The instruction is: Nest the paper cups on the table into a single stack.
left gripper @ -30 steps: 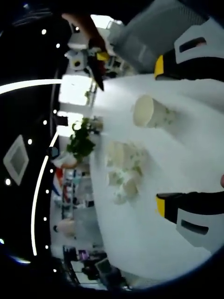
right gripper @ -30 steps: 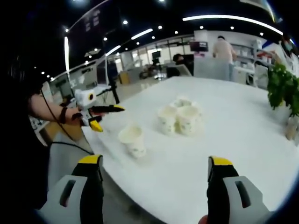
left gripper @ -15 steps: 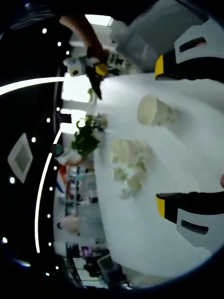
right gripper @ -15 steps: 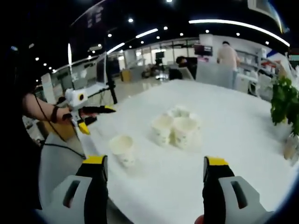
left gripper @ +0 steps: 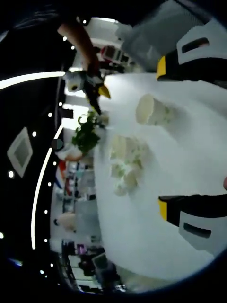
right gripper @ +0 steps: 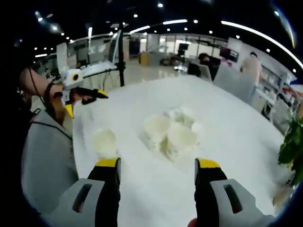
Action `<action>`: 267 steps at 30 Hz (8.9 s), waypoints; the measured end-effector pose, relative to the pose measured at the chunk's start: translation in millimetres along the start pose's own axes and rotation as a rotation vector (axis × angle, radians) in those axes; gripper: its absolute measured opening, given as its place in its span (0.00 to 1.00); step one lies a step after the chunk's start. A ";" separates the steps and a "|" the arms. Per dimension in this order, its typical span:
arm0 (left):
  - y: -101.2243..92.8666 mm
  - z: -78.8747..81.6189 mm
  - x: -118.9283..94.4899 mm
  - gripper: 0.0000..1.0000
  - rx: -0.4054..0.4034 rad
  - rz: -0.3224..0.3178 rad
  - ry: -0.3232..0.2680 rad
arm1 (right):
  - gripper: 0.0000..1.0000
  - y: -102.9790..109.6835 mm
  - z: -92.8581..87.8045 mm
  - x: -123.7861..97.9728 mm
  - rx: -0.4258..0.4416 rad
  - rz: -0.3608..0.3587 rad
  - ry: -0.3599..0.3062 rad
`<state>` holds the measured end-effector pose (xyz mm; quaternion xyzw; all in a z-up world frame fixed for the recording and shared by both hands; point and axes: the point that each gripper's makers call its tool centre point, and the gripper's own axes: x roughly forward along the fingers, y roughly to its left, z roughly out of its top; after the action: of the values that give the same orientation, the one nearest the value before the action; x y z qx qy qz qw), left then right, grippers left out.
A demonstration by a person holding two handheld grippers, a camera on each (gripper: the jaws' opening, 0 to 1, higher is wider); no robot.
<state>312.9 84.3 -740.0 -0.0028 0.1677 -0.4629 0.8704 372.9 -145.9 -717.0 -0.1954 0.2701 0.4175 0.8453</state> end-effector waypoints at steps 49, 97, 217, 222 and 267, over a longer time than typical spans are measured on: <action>-1.0 -20.9 -5.1 0.98 -0.012 0.084 0.065 | 0.13 -18.1 -17.4 94.5 -0.542 0.370 0.270; -5.9 -25.8 -7.1 0.97 -0.024 0.077 0.063 | 0.00 -13.8 -20.9 86.7 -0.589 0.387 0.314; -6.0 -13.8 -14.1 0.95 0.005 0.080 0.040 | 0.00 140.7 23.4 43.8 -0.785 0.504 0.244; -7.8 -17.4 -14.3 0.95 0.000 0.078 0.045 | 0.00 144.6 22.5 48.0 -0.786 0.518 0.248; -2.0 -34.8 -20.2 0.94 -0.029 0.091 0.056 | 0.04 145.9 -3.4 68.3 -0.782 0.564 0.326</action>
<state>290.6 104.7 -766.7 0.0051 0.1988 -0.4202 0.8854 288.0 -22.9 -777.3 -0.4792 0.2643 0.6634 0.5103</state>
